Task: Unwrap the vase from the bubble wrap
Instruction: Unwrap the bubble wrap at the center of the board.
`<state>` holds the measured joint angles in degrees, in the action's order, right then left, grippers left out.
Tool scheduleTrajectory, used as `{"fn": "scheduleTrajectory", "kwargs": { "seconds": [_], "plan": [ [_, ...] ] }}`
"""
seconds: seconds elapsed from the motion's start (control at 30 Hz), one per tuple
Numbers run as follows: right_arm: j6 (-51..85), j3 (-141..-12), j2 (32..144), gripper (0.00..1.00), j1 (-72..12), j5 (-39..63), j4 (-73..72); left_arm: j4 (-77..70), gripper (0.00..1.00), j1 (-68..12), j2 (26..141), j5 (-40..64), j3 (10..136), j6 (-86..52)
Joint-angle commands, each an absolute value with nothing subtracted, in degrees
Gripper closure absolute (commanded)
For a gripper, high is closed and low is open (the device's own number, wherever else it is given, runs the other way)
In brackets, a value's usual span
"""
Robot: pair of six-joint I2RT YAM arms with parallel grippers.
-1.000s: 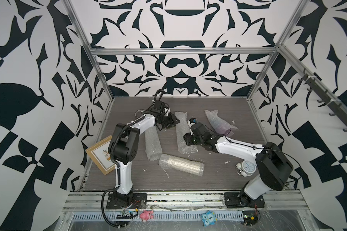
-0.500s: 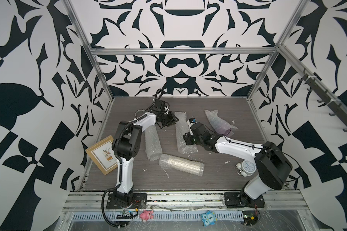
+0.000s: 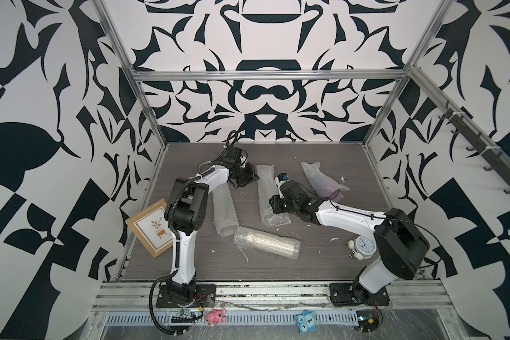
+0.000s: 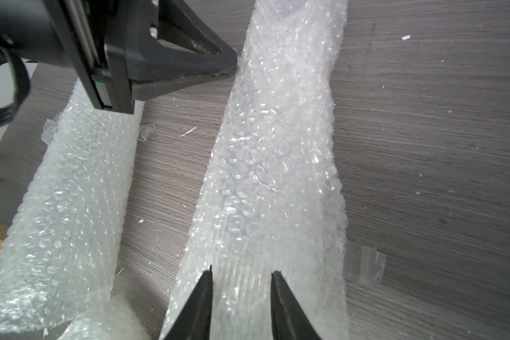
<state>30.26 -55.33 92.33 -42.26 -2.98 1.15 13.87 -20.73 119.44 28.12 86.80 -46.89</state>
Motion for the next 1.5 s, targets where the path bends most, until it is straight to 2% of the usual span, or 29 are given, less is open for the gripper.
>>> {"fn": "scheduleTrajectory", "kwargs": {
  "seconds": [0.0,0.9,1.2,1.47],
  "plan": [
    [29.80,-55.33,94.05,0.65,-42.46,-3.86,3.83,13.50,1.00,-20.48,118.08,28.50,88.52,-47.01],
    [29.88,-53.89,96.27,0.63,-42.45,-3.25,-0.41,2.09,1.00,-22.76,116.43,37.07,93.05,-55.63],
    [29.71,-49.85,88.90,0.52,-42.41,-4.38,-5.38,4.38,1.00,-23.47,119.92,38.21,94.56,-54.16],
    [26.95,-44.15,82.67,0.49,-40.04,-6.71,-11.10,5.68,1.00,-23.77,120.41,38.50,94.74,-52.66]
  ]
}}
